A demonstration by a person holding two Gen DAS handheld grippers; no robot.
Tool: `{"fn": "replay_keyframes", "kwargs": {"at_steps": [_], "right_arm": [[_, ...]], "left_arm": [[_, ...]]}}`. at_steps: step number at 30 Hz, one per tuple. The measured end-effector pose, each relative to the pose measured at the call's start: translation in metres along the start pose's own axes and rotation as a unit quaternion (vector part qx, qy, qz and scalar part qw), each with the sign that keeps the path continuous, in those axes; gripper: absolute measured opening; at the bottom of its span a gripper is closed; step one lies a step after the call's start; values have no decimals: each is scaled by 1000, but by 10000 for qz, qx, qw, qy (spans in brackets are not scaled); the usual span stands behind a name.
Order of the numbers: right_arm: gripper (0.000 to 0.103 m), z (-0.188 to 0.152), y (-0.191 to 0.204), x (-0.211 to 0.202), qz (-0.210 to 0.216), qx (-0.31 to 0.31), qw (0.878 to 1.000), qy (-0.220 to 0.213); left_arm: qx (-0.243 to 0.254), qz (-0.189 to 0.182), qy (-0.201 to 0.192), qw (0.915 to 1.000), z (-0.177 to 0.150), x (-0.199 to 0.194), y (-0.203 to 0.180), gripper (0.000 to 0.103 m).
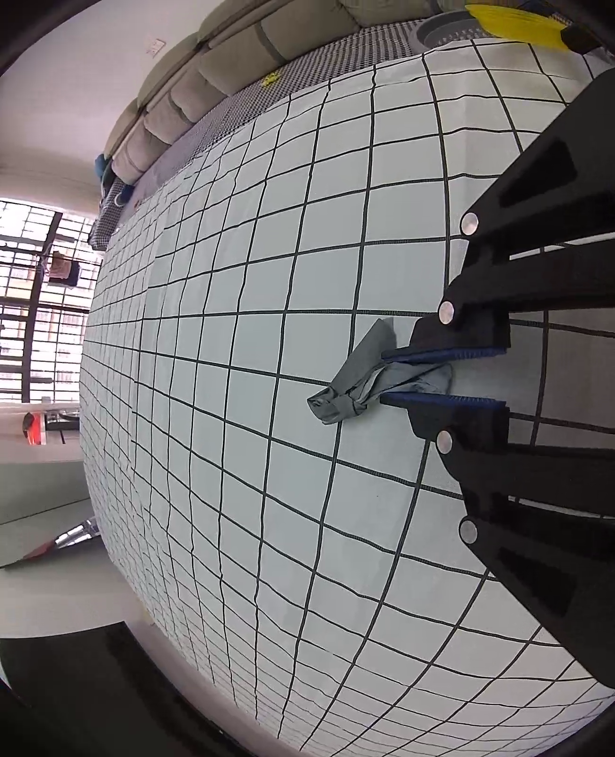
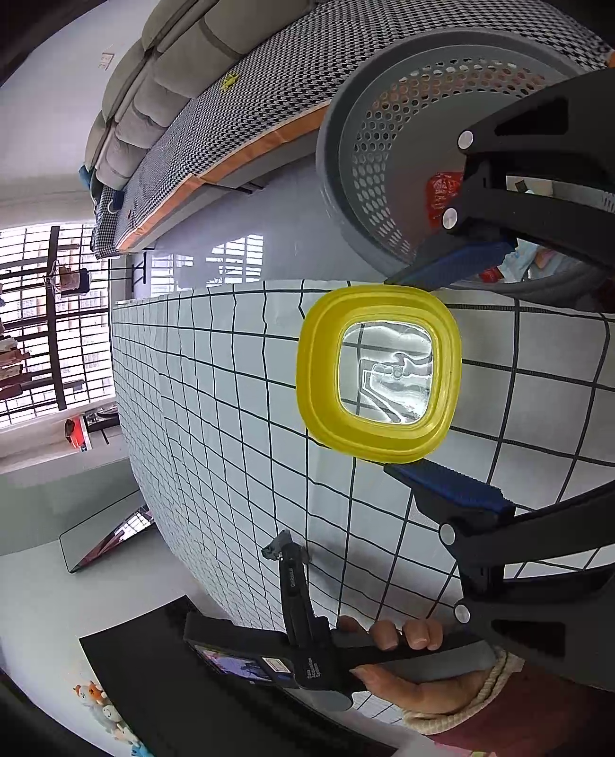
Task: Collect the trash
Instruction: 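Carry the ring and glove over the grey basket with both tools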
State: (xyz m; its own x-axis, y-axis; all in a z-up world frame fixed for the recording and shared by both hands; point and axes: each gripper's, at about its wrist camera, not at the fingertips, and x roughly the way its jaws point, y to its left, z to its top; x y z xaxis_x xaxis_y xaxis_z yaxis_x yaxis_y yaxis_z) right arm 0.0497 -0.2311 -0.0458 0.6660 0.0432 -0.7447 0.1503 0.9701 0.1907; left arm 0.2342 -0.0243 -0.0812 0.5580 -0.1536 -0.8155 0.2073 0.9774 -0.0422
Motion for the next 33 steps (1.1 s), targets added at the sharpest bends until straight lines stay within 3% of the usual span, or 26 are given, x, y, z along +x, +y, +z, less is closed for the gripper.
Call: {"fn": "replay_keyframes", "kwargs": {"at_steps": [12, 23, 33], "right_arm": [[67, -15, -31, -32, -44, 205, 9996, -197], [67, -52, -88, -82, -501, 485, 9966, -438], [67, -81, -147, -93, -862, 851, 9921, -336]], "left_arm": [[268, -289, -332, 9987, -48, -77, -36, 12], [1032, -793, -581, 9898, -100, -135, -142, 12], [1472, -1267, -453, 9799, -134, -140, -230, 12]]}}
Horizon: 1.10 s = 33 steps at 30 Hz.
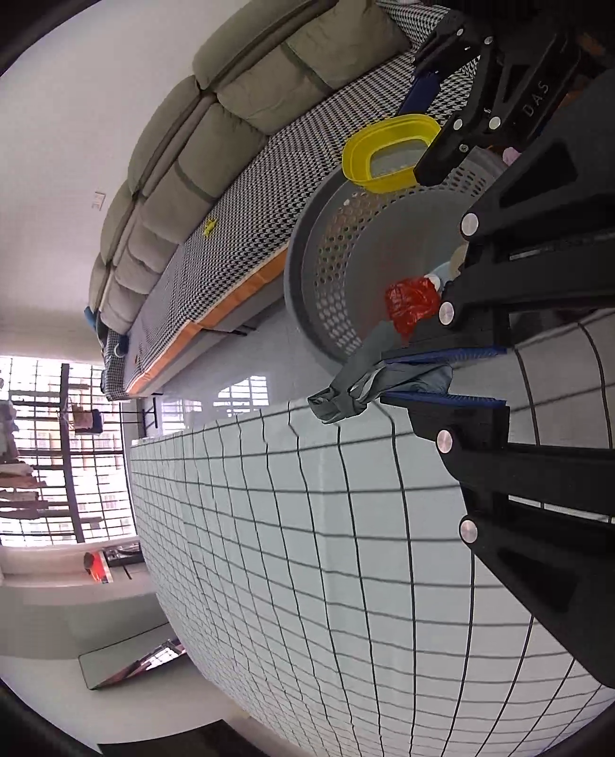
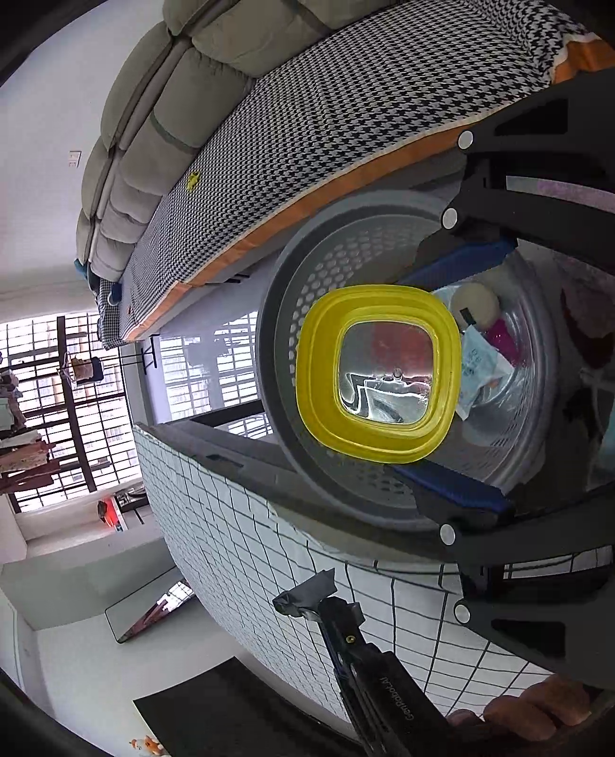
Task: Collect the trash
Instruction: 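Carry the ring and glove over the grey basket with both tools, then open both tools to drop the ring and glove into the basket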
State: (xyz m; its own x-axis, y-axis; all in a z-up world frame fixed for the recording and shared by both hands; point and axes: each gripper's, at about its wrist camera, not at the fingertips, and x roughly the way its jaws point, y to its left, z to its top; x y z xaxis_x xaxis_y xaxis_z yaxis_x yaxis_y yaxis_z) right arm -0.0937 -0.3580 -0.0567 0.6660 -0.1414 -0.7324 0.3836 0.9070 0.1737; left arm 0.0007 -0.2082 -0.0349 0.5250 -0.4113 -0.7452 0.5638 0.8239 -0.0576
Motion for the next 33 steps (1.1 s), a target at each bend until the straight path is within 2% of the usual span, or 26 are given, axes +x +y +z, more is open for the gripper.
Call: {"fn": "replay_keyframes", "kwargs": {"at_steps": [8, 16, 21, 23, 28, 33], "right_arm": [[67, 2, -29, 11, -13, 62, 9998, 166], [67, 6, -40, 18, 108, 77, 9997, 205], [68, 6, -45, 19, 98, 109, 9997, 185], [69, 6, -47, 19, 95, 136, 9997, 182], [69, 6, -48, 18, 104, 173, 9997, 171], [69, 4, -47, 17, 96, 156, 9997, 158]], "left_arm": [[94, -10, 376, 9992, -6, 36, -34, 12], [173, 109, 448, 9988, -5, 47, -52, 13], [183, 165, 477, 9986, -3, 49, -55, 17], [194, 202, 488, 9984, -2, 50, -53, 19], [203, 240, 463, 9984, -2, 49, -55, 36], [195, 256, 454, 9985, -5, 48, -52, 38]]}}
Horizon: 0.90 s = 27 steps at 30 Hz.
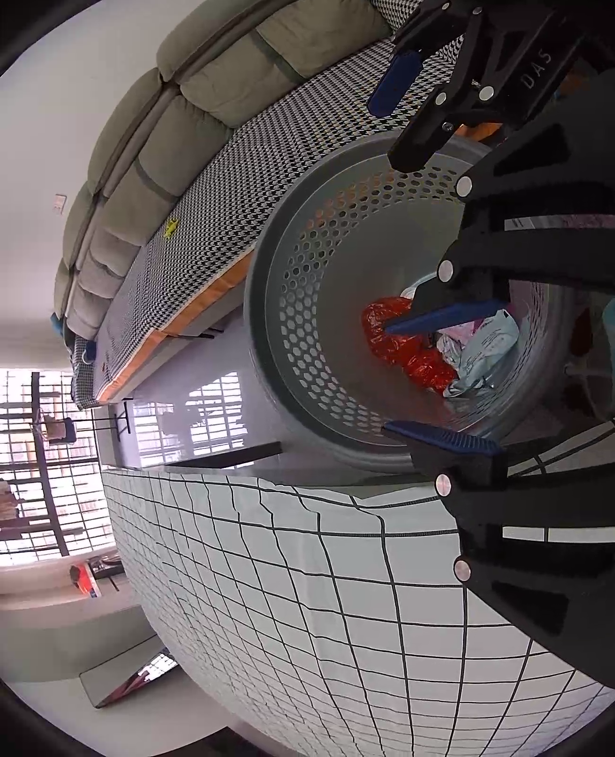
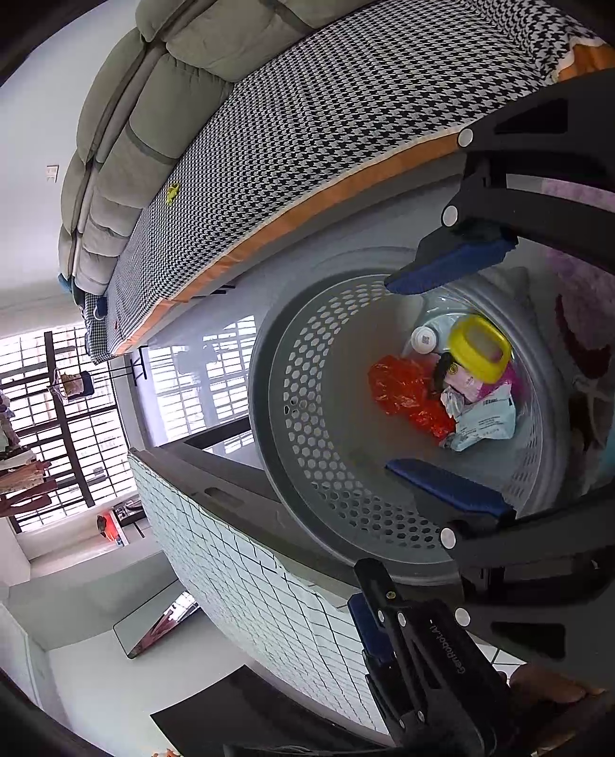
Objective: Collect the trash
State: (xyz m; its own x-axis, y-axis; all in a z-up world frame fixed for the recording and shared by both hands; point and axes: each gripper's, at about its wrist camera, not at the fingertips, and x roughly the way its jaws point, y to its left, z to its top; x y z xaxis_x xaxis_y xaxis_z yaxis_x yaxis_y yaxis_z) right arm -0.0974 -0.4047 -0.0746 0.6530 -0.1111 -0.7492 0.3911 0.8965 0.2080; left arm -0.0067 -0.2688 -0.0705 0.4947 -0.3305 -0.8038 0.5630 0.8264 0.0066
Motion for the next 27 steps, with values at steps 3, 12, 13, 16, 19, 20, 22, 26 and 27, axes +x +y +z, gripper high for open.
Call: {"fn": "replay_keyframes", "kwargs": {"at_steps": [3, 12, 13, 16, 19, 20, 22, 26, 27], "right_arm": [[69, -1, 1, 0, -35, 11, 10000, -21], [69, -6, 2, 0, -125, 34, 9999, -21], [69, -6, 2, 0, -133, 33, 9999, -26], [69, -8, 2, -1, -171, 21, 9998, -51], [69, -9, 3, -2, -211, 11, 9997, -79], [69, -9, 3, -3, -219, 15, 9997, -86], [72, -10, 2, -3, -236, 25, 9997, -106], [75, -12, 4, -7, -281, 35, 9994, -185], [75, -12, 4, -7, -293, 30, 9994, -193]], "left_arm": [[-18, 33, -12, 10000, -2, -3, 2, 38], [-118, 172, -167, 9996, -6, -12, 11, 60], [-120, 174, -160, 9996, -6, -12, 11, 60], [-118, 185, -152, 9996, -6, -13, 11, 63], [-121, 208, -187, 9995, -7, -15, 11, 69], [-122, 223, -203, 9995, -7, -15, 10, 70], [-132, 259, -235, 9993, -7, -17, 10, 75], [-137, 350, -321, 9988, -8, -21, 10, 80], [-136, 368, -340, 9987, -8, -23, 11, 81]]}}
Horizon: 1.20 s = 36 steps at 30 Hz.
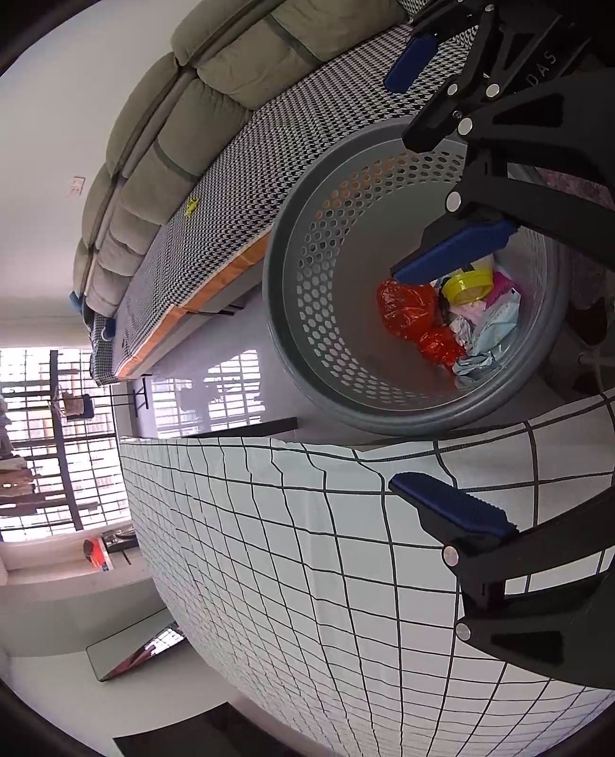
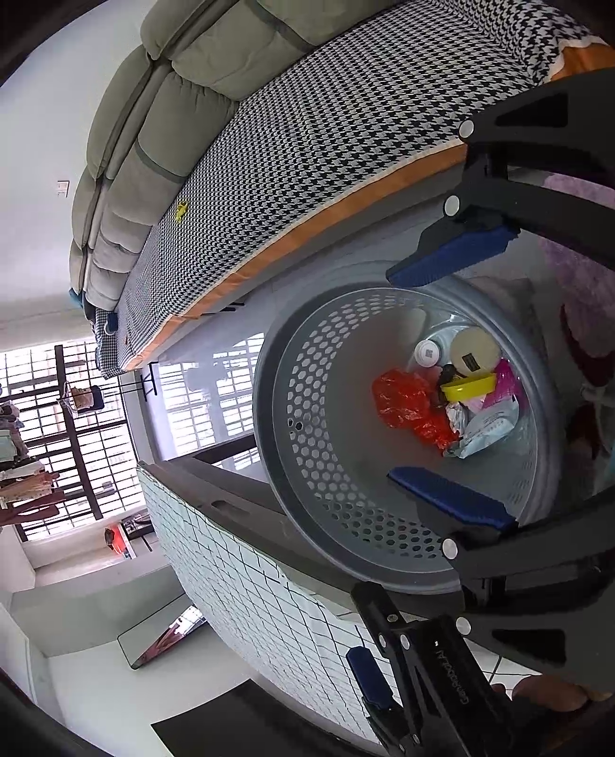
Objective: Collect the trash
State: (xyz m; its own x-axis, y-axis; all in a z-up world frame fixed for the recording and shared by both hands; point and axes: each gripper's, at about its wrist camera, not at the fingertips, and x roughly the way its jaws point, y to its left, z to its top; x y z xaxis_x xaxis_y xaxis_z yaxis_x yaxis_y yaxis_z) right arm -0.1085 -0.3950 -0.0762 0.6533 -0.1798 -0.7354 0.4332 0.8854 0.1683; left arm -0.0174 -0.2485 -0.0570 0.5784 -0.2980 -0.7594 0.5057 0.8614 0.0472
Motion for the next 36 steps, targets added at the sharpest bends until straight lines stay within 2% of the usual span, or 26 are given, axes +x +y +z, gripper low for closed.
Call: {"fn": "replay_keyframes", "kwargs": {"at_steps": [4, 15, 36], "right_arm": [[75, -1, 1, -2, -29, -22, 10000, -29], [75, -2, 2, -7, -85, -14, 9999, -103], [75, -5, 6, -12, -107, -49, 9998, -135]], "left_arm": [[-19, 31, -54, 10000, -1, -4, 2, 88], [-63, 163, -175, 9997, -3, -11, 7, 94], [-71, 291, -156, 9994, -8, -15, 8, 97]]}}
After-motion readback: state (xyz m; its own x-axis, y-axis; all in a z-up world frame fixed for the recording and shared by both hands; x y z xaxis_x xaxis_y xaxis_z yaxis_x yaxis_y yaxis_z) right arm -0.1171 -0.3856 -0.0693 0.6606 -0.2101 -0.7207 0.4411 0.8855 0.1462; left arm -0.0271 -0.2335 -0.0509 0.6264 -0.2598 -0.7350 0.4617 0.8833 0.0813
